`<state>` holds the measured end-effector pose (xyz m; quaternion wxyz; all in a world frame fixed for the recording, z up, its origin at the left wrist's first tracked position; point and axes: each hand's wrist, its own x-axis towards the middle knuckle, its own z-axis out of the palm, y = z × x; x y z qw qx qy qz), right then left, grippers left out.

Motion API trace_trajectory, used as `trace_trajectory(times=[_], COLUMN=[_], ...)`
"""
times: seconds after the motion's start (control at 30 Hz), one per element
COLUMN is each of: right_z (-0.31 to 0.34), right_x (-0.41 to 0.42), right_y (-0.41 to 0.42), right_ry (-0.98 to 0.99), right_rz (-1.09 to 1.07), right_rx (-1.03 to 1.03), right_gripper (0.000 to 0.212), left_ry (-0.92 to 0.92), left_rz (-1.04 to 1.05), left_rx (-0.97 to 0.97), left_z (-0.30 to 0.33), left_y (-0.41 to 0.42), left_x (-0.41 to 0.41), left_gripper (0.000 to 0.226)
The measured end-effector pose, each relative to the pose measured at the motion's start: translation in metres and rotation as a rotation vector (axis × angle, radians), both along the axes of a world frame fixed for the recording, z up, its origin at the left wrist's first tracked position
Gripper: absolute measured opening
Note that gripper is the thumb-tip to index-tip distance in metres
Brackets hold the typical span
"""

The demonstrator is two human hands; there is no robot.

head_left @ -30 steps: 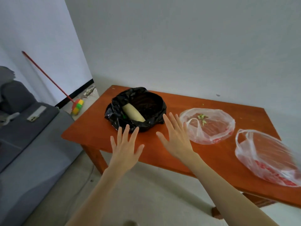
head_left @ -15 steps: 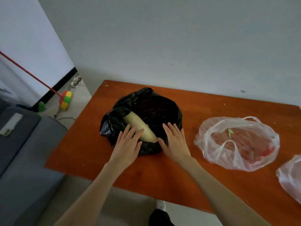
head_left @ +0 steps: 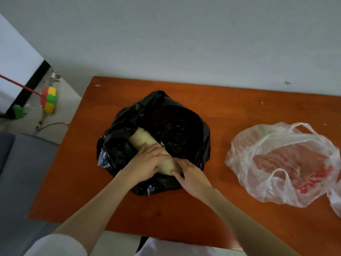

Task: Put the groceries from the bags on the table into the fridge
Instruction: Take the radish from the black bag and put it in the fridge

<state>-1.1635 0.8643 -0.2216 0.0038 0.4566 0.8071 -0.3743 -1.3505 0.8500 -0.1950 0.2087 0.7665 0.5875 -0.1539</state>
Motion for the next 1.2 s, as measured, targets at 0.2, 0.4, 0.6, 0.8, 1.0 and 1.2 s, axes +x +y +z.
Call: trace_trajectory(times=[0.2, 0.4, 0.6, 0.8, 1.0, 1.2], right_z=[-0.005, -0.001, 0.006, 0.03, 0.036, 0.055], right_x=[-0.001, -0.004, 0.001, -0.003, -0.018, -0.039], right_y=[-0.015, -0.02, -0.018, 0.003, 0.022, 0.037], right_ry=[-0.048, -0.028, 0.112, 0.707, 0.732, 0.686], right_rz=[-0.138, -0.314, -0.497, -0.877, -0.753, -0.612], right_rx=[-0.021, -0.048, -0.038, -0.354, -0.523, -0.455], right_gripper=[0.05, 0.057, 0.06, 0.068, 0.067, 0.067], left_ry=[0.132, 0.114, 0.026, -0.236, -0.655, -1.108], left_rz=[-0.215, -0.354, -0.285, -0.092, 0.156, 0.423], left_rx=[0.003, 0.016, 0.033, 0.05, 0.059, 0.098], left_z=[-0.015, -0.017, -0.011, 0.014, 0.049, 0.092], left_y=[0.024, 0.043, 0.055, 0.07, 0.081, 0.084], left_x=[-0.008, -0.011, -0.011, -0.025, -0.027, -0.019], left_gripper=[0.08, 0.077, 0.075, 0.075, 0.072, 0.072])
